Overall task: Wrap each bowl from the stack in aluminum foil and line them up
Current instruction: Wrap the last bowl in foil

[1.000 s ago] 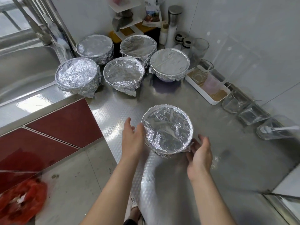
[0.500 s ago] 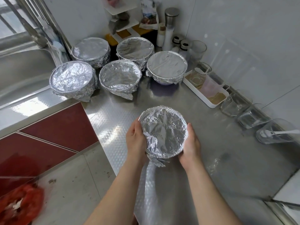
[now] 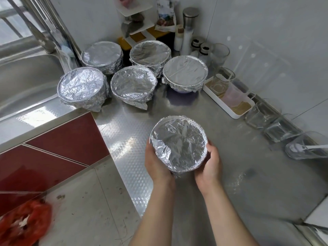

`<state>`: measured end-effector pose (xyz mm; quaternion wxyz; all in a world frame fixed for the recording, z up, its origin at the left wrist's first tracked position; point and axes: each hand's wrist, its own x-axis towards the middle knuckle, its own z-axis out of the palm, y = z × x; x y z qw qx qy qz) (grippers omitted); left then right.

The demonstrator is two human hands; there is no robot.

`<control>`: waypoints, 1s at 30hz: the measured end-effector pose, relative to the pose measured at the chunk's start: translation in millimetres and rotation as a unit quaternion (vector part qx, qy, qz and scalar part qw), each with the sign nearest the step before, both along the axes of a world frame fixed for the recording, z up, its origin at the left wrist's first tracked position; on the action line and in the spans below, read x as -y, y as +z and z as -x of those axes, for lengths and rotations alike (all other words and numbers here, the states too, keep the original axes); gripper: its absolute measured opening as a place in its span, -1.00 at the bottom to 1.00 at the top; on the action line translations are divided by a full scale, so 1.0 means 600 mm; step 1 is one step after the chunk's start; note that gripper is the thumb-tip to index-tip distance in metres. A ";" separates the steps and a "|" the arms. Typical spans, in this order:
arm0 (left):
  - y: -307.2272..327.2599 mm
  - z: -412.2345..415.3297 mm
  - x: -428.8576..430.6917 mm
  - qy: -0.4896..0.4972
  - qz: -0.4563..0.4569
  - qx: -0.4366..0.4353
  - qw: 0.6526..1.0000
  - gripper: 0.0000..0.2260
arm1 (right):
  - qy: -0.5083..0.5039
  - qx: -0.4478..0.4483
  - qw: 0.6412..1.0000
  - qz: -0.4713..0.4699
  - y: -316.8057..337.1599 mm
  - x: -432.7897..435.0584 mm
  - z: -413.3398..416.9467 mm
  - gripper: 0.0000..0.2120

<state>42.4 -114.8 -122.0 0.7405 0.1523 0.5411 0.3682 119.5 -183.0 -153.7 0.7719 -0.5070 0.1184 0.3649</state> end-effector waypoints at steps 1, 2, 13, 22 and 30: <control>0.002 -0.003 -0.012 -0.004 0.017 0.014 1.000 -0.68 | -0.005 0.015 1.000 0.009 -0.003 0.006 -0.002 -0.65; 0.003 -0.003 -0.027 -0.009 0.026 0.031 0.999 -0.70 | -0.011 0.030 0.999 0.017 -0.003 0.008 -0.005 -0.69; -0.011 -0.025 -0.031 0.007 -0.025 0.033 0.999 -0.70 | -0.002 0.150 0.984 0.098 0.014 -0.034 -0.058 -0.73; 0.006 -0.015 -0.065 -0.103 -0.123 -0.120 0.980 -0.71 | -0.043 0.183 0.973 0.132 0.013 -0.035 -0.067 -0.64; 0.015 0.008 0.021 -0.156 -0.078 -0.090 0.981 -0.76 | 0.045 0.262 0.952 0.149 0.026 -0.065 -0.113 -0.67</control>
